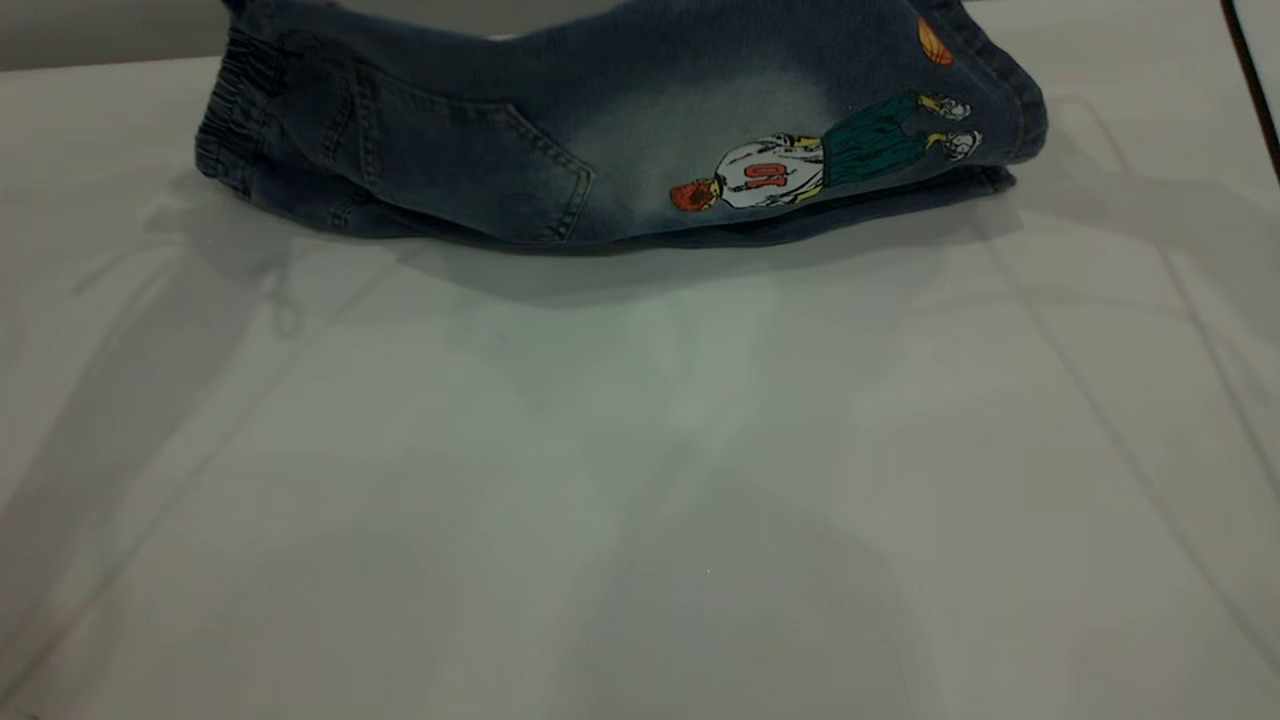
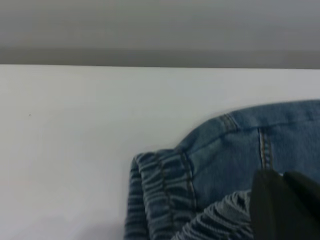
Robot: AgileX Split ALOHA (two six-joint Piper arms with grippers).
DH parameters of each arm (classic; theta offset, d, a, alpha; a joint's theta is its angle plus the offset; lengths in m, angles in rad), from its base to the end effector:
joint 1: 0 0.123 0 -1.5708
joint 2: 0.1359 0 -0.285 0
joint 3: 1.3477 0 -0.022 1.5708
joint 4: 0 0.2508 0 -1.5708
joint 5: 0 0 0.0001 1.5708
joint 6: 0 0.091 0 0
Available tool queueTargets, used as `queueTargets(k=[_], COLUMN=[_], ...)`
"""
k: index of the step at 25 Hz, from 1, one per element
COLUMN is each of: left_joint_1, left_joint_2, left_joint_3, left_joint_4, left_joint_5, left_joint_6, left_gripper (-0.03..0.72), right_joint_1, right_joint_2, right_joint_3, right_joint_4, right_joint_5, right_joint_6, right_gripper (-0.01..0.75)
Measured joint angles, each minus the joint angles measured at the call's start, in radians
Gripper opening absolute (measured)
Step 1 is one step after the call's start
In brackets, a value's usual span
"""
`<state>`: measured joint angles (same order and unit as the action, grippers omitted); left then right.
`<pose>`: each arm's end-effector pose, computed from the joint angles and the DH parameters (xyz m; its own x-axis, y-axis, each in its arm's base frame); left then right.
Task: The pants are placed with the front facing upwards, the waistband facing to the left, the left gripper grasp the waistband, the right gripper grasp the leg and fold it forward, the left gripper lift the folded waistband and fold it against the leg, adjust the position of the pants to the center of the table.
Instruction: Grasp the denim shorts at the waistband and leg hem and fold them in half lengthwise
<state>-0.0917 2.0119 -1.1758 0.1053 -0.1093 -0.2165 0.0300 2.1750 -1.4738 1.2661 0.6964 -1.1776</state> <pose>0.4252 -0.0401 0.1528 -0.6024 -0.0567 -0.7962 0.0337 0.9948 -0.0963 0.4549 0.0694 0.1524 -0.7591 -0.0195 -0.6507 -0.4197 0.7787 0.4663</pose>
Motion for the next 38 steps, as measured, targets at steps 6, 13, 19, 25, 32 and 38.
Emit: queueTargets(k=[6,13,19,25,32,38], left_joint_1=[0.003,0.031,0.043,0.041,0.04,0.04], left_joint_2=[0.073,0.164,0.184,0.184,0.184,0.184], left_joint_3=[-0.087,-0.173,-0.175,-0.174,-0.174,-0.174], left_joint_4=[0.0,0.0,0.0,0.0,0.0,0.0], left_joint_5=[0.006,0.051,0.049,0.027,0.056,0.052], left_joint_6=[0.001,0.031,0.048,0.061,0.061,0.082], left_gripper=[0.037,0.037,0.037,0.037,0.037,0.069], right_joint_1=[0.0,0.0,-0.027,-0.052,-0.052,-0.052], right_joint_2=[0.094,0.183,0.191,0.191,0.191,0.19], right_joint_3=[-0.097,-0.182,-0.182,-0.181,-0.18,-0.179], right_joint_4=[0.0,-0.006,-0.057,-0.171,-0.262,-0.273], right_joint_5=[0.0,-0.04,-0.136,-0.137,-0.124,-0.131], right_joint_6=[0.0,0.021,0.109,0.197,0.281,0.277], right_gripper=[0.015,0.015,0.015,0.015,0.019,0.16])
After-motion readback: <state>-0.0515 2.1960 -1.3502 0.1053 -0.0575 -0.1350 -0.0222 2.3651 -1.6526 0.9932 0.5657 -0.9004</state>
